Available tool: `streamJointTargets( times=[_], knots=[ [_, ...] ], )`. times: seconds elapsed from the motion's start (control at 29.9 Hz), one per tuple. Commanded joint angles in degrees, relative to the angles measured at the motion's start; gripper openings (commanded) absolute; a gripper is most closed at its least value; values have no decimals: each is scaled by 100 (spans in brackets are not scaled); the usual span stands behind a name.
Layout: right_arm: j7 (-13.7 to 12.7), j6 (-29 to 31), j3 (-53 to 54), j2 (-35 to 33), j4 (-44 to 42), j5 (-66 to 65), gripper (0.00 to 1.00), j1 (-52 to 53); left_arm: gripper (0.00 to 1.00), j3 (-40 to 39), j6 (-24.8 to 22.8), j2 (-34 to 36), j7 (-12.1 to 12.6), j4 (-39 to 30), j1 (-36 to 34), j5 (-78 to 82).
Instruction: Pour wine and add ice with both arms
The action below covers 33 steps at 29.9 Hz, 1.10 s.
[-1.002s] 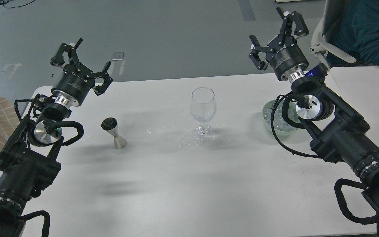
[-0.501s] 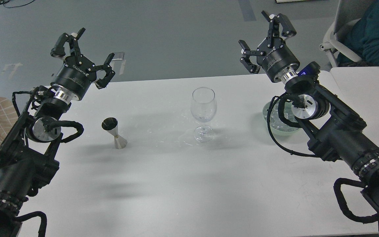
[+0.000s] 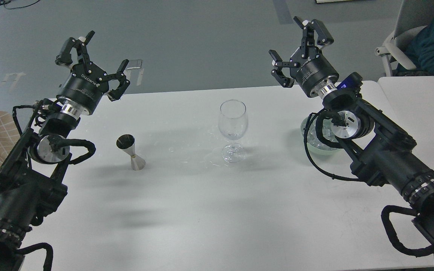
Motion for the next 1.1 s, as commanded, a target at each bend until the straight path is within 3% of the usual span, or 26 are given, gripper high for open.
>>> streamJointTargets(
  times=[0.0,1.07],
  knots=[
    [2,0,0,1,-1,0,100,-5,99,-7,33,9,-44,-42,44,-18],
    [11,0,-17,-61,-89,-27,100,4,99,-60,77,53,-53,-227,404,-18]
  ],
)
